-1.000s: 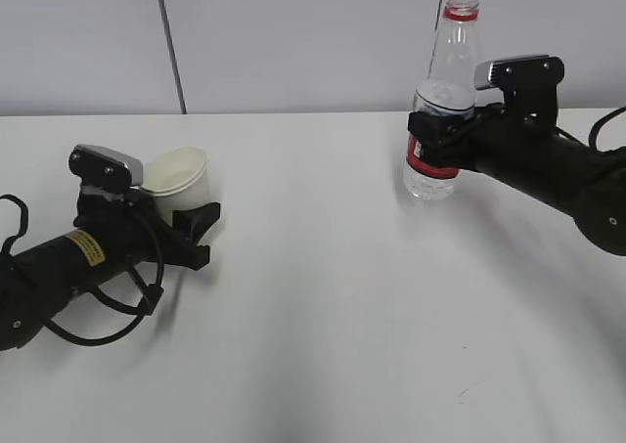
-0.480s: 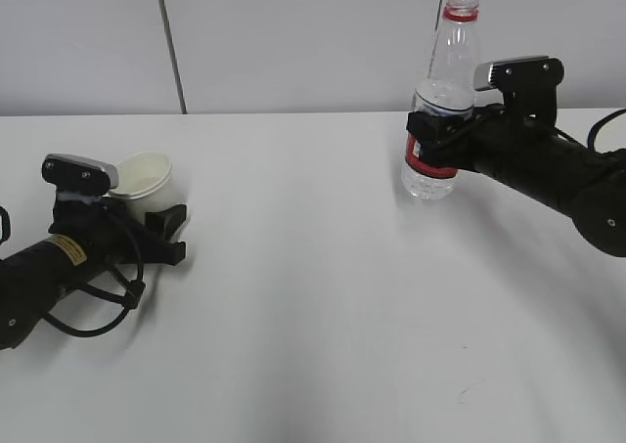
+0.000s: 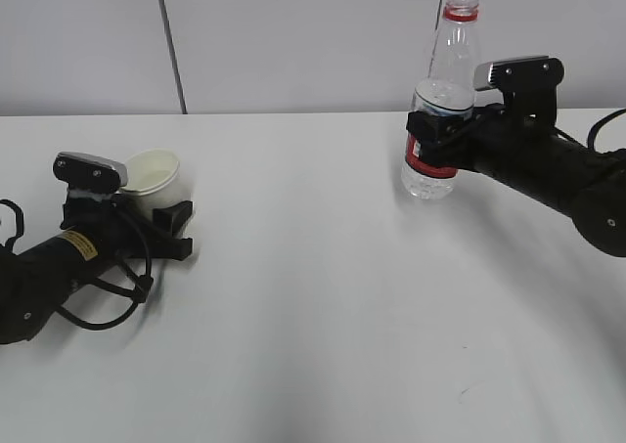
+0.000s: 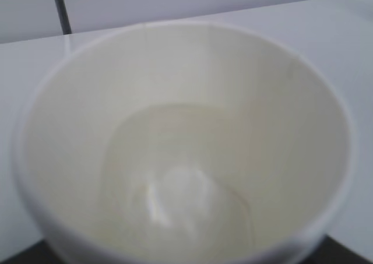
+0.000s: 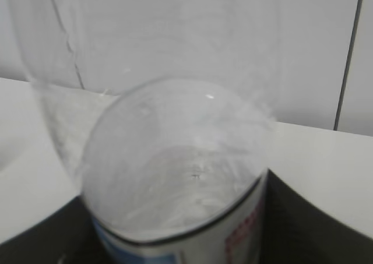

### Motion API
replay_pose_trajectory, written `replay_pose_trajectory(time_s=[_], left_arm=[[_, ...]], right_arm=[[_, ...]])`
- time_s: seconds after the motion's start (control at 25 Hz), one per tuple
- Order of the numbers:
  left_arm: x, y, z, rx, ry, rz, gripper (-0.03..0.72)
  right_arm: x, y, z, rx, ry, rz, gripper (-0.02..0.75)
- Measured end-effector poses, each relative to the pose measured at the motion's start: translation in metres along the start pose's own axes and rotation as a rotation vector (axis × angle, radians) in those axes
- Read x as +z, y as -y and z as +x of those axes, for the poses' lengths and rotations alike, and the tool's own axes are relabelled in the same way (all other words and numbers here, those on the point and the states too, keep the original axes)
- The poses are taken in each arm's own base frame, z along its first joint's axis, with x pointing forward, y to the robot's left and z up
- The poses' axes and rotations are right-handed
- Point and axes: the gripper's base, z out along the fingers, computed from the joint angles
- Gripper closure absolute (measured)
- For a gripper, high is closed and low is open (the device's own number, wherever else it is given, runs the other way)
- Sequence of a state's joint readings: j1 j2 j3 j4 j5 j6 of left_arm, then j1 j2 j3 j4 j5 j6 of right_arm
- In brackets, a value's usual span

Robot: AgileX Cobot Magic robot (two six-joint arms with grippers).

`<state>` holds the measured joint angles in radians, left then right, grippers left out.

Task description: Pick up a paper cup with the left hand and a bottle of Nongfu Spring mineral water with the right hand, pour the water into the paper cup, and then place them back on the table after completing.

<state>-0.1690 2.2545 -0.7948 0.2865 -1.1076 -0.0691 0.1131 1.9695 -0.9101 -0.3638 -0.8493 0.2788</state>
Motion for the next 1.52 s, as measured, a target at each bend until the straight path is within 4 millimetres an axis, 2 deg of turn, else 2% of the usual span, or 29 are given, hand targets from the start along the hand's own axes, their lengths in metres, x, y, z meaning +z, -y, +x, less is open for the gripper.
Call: replay_pose_trajectory(time_s=[0.48, 0.8, 0.96, 1.12, 1.28, 1.4, 1.52], left_arm=[[0.0, 0.0, 0.002, 0.0, -0.01, 0.0, 0.284], [0.0, -0.001, 0.005, -0.031, -0.019, -0.009, 0.13], [0.0, -0.002, 0.005, -0.063, -0.005, -0.021, 0.103], [-0.01, -0.001, 0.003, -0.084, -0.009, -0.039, 0.101], [-0.019, 0.001, -0.009, -0.084, 0.017, -0.043, 0.101], [-0.027, 0.002, -0.016, -0.082, 0.029, -0.044, 0.099], [-0.036, 0.004, -0.015, -0.087, 0.014, -0.044, 0.099]], right_arm=[[0.0, 0.0, -0.001, -0.014, 0.016, -0.004, 0.307], [0.0, -0.001, -0.003, -0.018, 0.034, -0.009, 0.307], [0.0, -0.001, -0.003, -0.027, 0.034, -0.009, 0.307], [0.0, -0.001, -0.003, -0.036, 0.035, -0.009, 0.307], [0.0, -0.001, -0.002, -0.036, 0.035, -0.01, 0.307], [0.002, 0.0, 0.006, -0.029, 0.02, -0.012, 0.307], [0.005, 0.001, 0.018, -0.021, -0.009, -0.011, 0.307]])
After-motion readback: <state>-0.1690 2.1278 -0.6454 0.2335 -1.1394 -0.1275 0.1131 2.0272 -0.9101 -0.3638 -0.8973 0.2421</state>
